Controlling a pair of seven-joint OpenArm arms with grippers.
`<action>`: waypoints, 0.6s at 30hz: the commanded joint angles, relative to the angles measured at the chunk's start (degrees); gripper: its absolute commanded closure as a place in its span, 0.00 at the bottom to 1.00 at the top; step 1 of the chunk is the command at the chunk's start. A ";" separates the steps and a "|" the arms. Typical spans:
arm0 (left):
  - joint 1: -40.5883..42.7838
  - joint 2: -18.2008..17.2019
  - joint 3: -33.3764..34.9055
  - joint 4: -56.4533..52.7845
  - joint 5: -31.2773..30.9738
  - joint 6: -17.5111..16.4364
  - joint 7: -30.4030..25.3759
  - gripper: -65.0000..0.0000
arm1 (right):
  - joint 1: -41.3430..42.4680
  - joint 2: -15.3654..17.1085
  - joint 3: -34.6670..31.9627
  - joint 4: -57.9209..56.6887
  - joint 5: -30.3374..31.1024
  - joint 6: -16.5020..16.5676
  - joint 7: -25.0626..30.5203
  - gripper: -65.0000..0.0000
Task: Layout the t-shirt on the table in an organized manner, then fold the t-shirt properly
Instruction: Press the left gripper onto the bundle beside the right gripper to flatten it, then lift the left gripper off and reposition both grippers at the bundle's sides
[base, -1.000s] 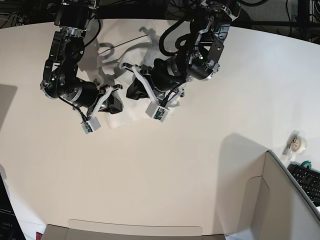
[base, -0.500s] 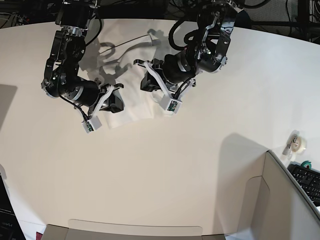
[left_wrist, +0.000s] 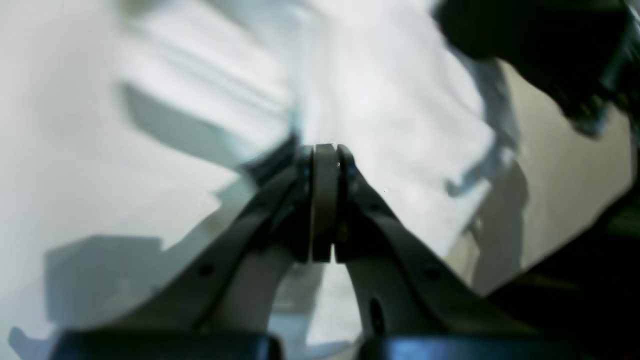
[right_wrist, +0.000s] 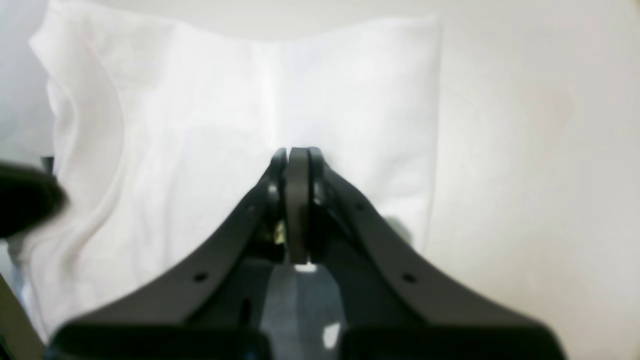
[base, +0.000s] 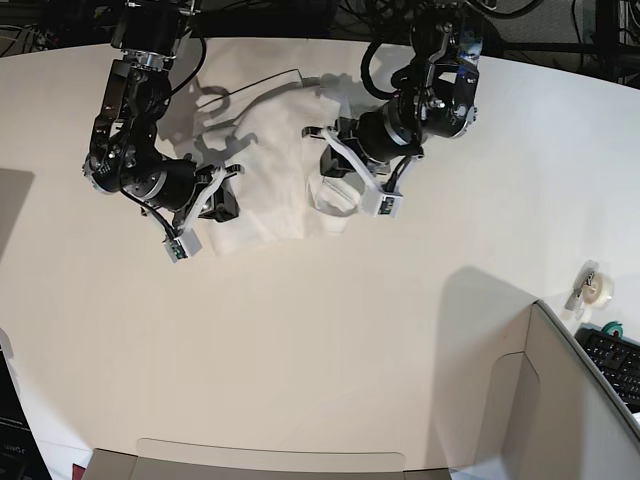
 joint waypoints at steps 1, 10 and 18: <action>0.15 0.00 -1.04 0.98 -0.71 -0.25 -0.61 1.00 | 1.00 0.21 0.06 0.84 0.84 0.29 1.05 1.00; 2.96 -2.82 -7.90 4.50 -0.71 -0.25 -0.52 1.00 | 1.71 0.30 0.24 3.22 1.19 0.29 1.05 1.00; 6.83 -5.72 -10.36 7.84 -1.06 -0.87 1.24 1.00 | 9.36 0.56 0.24 7.96 0.40 0.29 1.05 1.00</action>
